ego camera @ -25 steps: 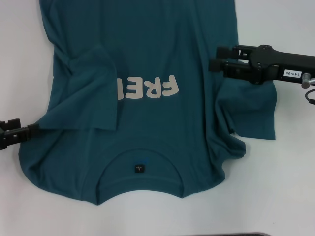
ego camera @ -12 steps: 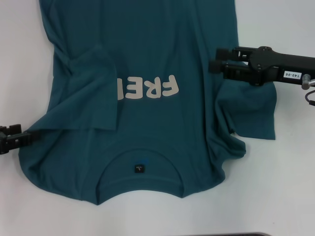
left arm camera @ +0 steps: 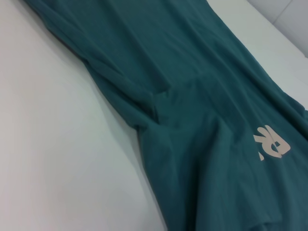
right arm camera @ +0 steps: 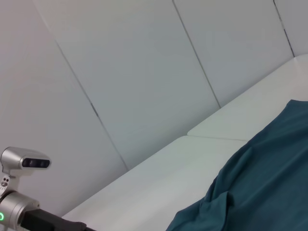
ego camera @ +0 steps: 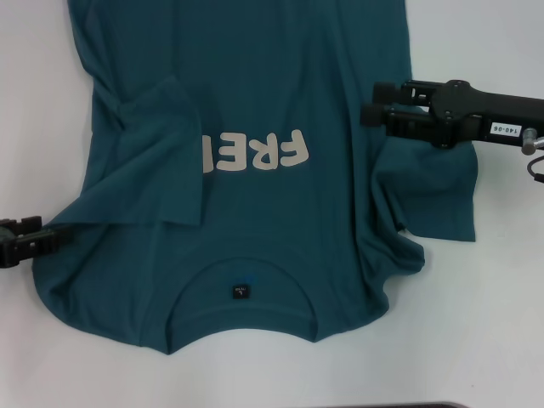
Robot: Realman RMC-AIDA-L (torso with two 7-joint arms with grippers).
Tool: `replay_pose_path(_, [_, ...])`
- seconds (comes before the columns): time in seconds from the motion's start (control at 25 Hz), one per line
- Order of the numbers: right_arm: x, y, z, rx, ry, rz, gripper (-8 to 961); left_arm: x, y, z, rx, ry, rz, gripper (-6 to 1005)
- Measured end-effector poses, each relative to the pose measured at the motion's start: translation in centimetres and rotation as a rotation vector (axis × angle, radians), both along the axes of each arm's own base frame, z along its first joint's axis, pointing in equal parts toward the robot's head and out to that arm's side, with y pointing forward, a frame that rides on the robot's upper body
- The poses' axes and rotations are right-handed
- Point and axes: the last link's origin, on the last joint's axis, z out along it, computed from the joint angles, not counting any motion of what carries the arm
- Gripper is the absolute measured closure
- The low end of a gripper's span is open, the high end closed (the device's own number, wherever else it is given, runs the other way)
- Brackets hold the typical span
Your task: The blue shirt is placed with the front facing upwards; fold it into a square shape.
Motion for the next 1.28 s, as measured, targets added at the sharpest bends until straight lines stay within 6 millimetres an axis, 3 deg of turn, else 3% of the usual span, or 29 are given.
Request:
replay_pose_path(0.44, [0.0,0.0,0.0,0.002,0.001,0.006,500,0.1,0.4,0.0,0.000,0.000,0.001,384])
replay_pose_path(0.56, [0.0,0.0,0.0,0.003,0.002,0.006,500,0.4,0.7,-0.2,-0.006,-0.005,-0.010,615])
replay_pose_path(0.76, [0.0,0.0,0.1,0.004,0.002,0.006,501,1.0,0.9,-0.5,-0.026,-0.022,-0.030,841])
replay_pose_path(1.28, [0.0,0.0,0.1,0.004,0.001,0.007,504,3.5,1.0,-1.9,-0.126,-0.126,-0.107,895])
